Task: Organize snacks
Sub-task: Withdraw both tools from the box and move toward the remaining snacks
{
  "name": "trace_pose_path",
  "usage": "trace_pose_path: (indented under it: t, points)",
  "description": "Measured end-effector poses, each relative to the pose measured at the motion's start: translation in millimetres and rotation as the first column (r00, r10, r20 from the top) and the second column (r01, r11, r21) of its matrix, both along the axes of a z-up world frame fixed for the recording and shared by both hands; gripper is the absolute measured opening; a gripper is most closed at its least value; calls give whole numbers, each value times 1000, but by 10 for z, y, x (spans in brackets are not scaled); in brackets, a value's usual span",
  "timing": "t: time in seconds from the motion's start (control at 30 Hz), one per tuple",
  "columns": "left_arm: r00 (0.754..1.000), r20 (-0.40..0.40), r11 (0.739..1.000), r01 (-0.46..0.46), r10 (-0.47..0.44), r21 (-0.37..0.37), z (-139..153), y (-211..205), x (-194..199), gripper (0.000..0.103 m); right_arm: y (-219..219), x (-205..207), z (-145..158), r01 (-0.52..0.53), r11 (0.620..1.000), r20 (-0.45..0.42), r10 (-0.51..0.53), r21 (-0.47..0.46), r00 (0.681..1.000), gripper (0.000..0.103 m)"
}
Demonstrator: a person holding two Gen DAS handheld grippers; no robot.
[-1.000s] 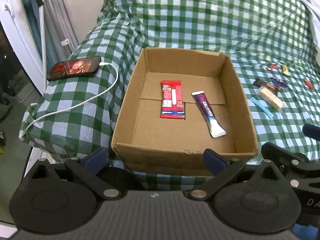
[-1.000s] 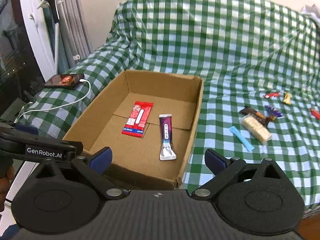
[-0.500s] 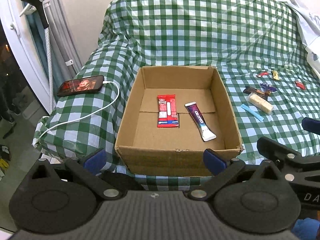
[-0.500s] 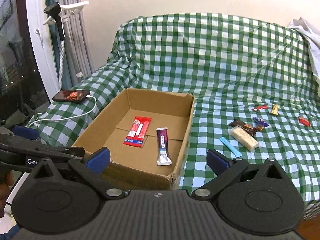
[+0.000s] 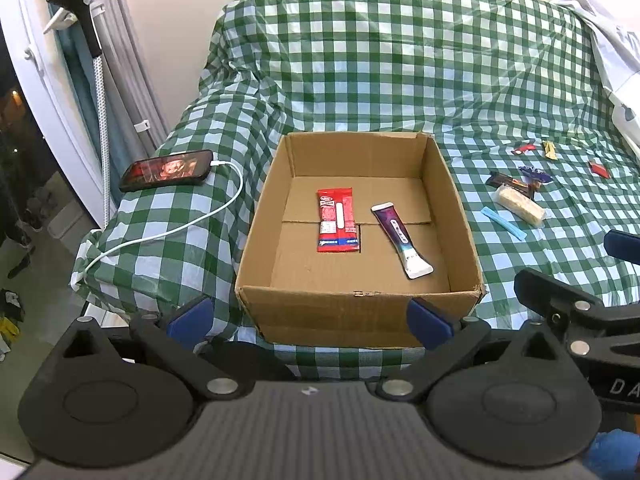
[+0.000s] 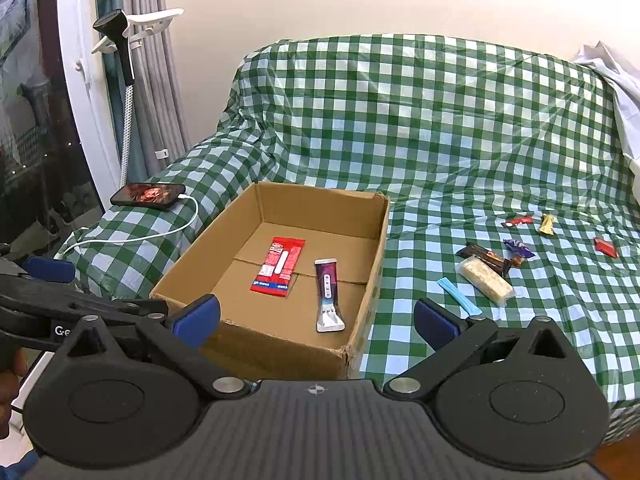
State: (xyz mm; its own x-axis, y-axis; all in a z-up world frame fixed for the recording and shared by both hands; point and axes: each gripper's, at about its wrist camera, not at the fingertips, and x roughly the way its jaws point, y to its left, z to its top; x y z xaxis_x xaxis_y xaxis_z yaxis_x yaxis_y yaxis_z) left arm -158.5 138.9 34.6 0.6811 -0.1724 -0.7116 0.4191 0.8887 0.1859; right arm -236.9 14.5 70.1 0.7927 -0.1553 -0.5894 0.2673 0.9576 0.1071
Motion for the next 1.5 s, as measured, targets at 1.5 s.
trace_pose_path:
  t: [1.5]
  points:
    - [999,-40,999,8,-6,52,-144,-43,142,103,-87,64,-200,-2,999,-50,3,36,999,102]
